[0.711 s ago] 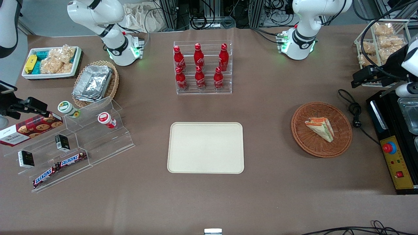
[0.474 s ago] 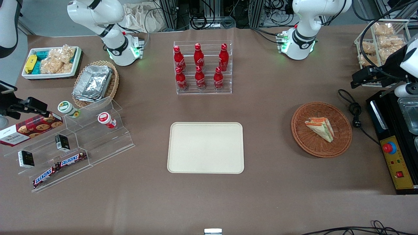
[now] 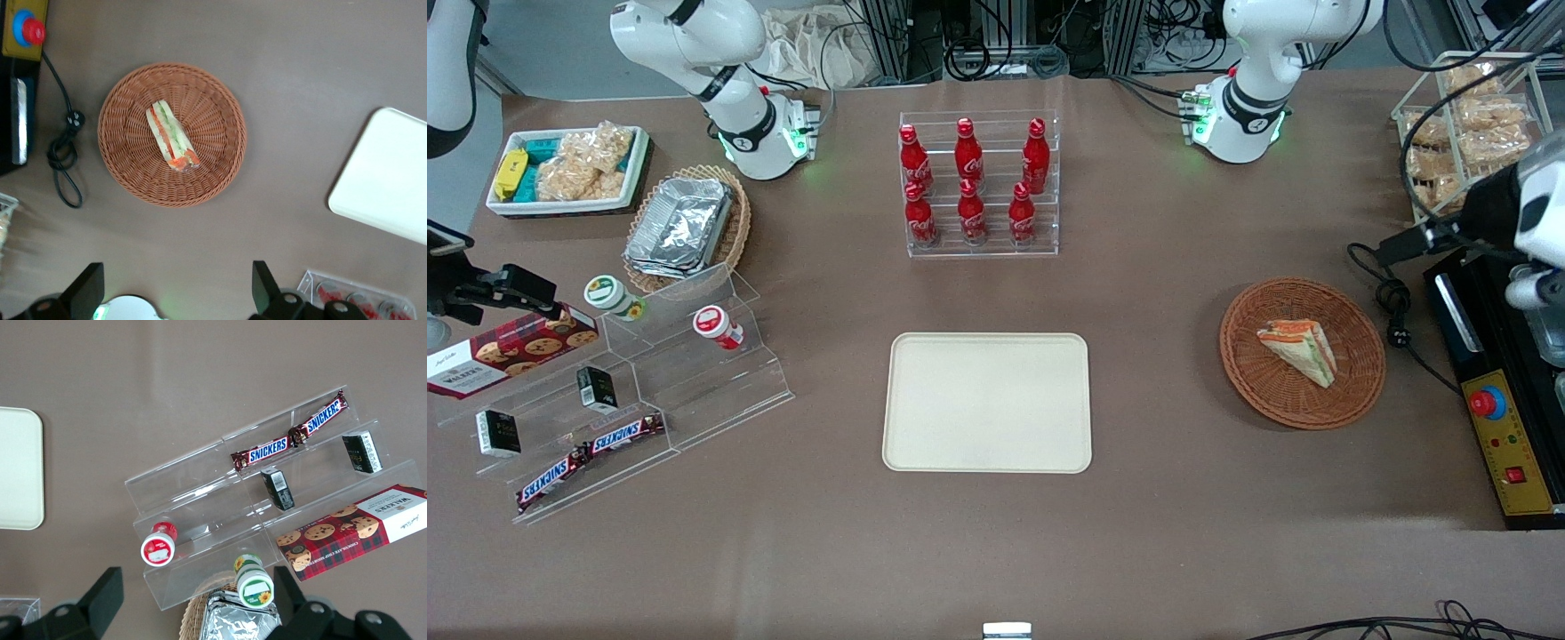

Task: Place sandwich from basket to tray
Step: 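Move the left gripper over the sandwich in the wicker basket, then lower the left gripper and grasp the wrapped sandwich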

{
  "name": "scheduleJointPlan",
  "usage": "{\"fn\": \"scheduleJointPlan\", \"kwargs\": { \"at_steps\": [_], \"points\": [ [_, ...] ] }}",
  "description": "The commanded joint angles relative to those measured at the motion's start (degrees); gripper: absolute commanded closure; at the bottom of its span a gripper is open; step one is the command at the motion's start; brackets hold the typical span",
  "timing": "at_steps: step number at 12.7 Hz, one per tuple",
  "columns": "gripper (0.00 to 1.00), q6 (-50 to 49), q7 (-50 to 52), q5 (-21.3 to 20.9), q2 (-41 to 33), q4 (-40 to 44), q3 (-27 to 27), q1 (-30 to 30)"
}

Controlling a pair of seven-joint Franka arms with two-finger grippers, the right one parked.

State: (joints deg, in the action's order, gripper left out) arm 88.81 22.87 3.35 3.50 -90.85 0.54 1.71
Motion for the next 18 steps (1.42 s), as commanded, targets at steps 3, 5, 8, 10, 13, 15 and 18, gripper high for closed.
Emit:
{"fn": "scheduleJointPlan", "kwargs": {
  "at_steps": [3,5,8,10,13,15,18],
  "points": [
    [0.01,17.5,8.5,-0.81,-0.6,-16.87,0.86,-1.44],
    [0.01,26.37,11.04,-0.81,1.59,-23.73,0.86,-2.68],
    [0.01,36.51,16.14,-0.81,5.46,-29.02,0.86,-2.51],
    [0.01,40.81,17.73,-0.81,6.86,-31.39,0.78,-2.51],
    [0.01,48.11,19.93,-0.89,9.15,-35.88,0.78,-2.07],
    [0.01,48.39,21.67,-0.89,10.64,-35.8,0.78,-2.07],
    [0.28,50.32,22.39,-0.89,13.02,-35.8,0.86,-1.98]
  ]
}}
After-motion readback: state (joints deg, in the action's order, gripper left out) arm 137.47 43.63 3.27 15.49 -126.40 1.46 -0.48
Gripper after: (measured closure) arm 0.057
